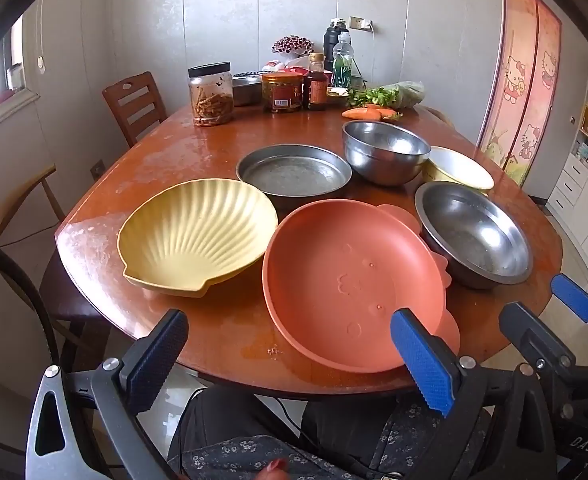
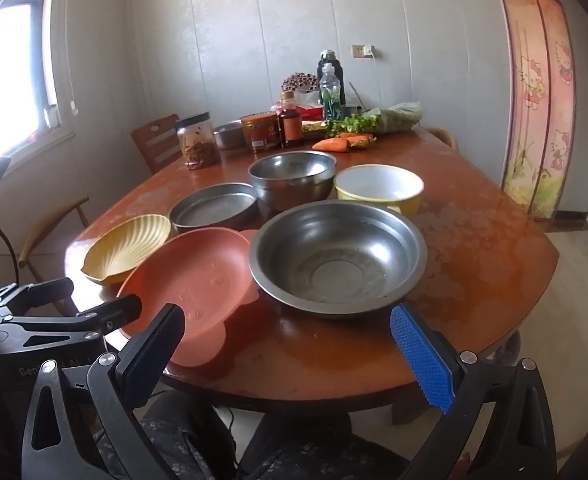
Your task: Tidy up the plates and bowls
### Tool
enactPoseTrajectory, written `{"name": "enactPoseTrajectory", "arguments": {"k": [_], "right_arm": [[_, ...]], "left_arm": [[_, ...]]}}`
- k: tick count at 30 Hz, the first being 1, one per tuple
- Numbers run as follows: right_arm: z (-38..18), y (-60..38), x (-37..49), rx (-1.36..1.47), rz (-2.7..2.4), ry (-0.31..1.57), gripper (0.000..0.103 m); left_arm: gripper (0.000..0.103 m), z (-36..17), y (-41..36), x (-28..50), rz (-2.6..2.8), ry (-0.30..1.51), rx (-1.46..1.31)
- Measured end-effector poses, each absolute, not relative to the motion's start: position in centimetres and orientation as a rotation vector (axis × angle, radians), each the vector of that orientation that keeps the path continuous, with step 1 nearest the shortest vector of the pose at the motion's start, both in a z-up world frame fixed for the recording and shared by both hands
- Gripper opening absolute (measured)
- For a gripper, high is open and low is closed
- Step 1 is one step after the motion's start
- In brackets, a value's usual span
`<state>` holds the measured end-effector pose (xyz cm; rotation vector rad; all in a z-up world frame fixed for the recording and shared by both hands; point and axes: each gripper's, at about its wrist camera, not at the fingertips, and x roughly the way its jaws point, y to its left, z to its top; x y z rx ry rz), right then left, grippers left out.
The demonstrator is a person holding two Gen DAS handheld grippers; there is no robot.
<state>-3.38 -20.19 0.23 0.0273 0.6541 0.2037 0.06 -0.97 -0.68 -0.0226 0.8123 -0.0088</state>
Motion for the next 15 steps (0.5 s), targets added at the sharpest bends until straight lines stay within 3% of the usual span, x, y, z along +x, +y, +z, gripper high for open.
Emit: {"name": "enactPoseTrajectory", "arguments": {"k": [15], "right_arm": [[-0.01,-19.80,-3.49,0.018,0.228,0.665,0.103]], "left_arm": [[0.102,-0.74,-1.00,-0.28,-0.012,0.811,-0.030]]}}
